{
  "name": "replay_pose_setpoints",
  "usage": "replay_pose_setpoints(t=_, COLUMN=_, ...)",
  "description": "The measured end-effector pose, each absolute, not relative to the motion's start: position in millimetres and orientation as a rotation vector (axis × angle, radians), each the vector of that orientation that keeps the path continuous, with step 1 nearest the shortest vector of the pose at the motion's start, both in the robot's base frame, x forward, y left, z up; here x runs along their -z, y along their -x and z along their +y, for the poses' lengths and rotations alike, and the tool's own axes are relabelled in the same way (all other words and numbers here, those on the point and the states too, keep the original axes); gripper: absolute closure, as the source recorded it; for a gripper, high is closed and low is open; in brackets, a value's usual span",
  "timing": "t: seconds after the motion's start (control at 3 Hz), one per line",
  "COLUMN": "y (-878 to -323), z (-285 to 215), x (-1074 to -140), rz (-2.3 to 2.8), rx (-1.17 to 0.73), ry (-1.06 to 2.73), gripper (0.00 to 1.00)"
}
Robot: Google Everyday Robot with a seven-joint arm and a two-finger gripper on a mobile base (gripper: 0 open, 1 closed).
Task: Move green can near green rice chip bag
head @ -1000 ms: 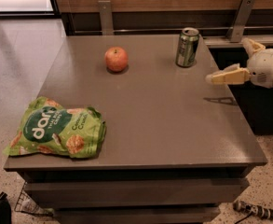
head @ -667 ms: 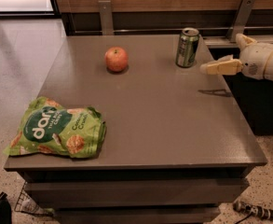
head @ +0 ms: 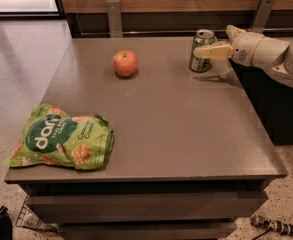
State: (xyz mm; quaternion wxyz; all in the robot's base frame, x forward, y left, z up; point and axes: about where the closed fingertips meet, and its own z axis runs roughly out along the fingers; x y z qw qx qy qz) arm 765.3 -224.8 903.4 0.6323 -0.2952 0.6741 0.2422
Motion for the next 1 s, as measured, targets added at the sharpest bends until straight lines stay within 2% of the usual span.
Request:
replay_pose_setpoints(t=0.33, y=-786.6, z=-212.1, x=-899.9, rz=1.54, rx=-0.58, ry=0.674, gripper=0.1)
replay_pose_setpoints(t=1.0, y=-791.4, z=-203.6, x=-899.4, rz=1.537, rx=-0.59, ry=0.68, gripper=0.57)
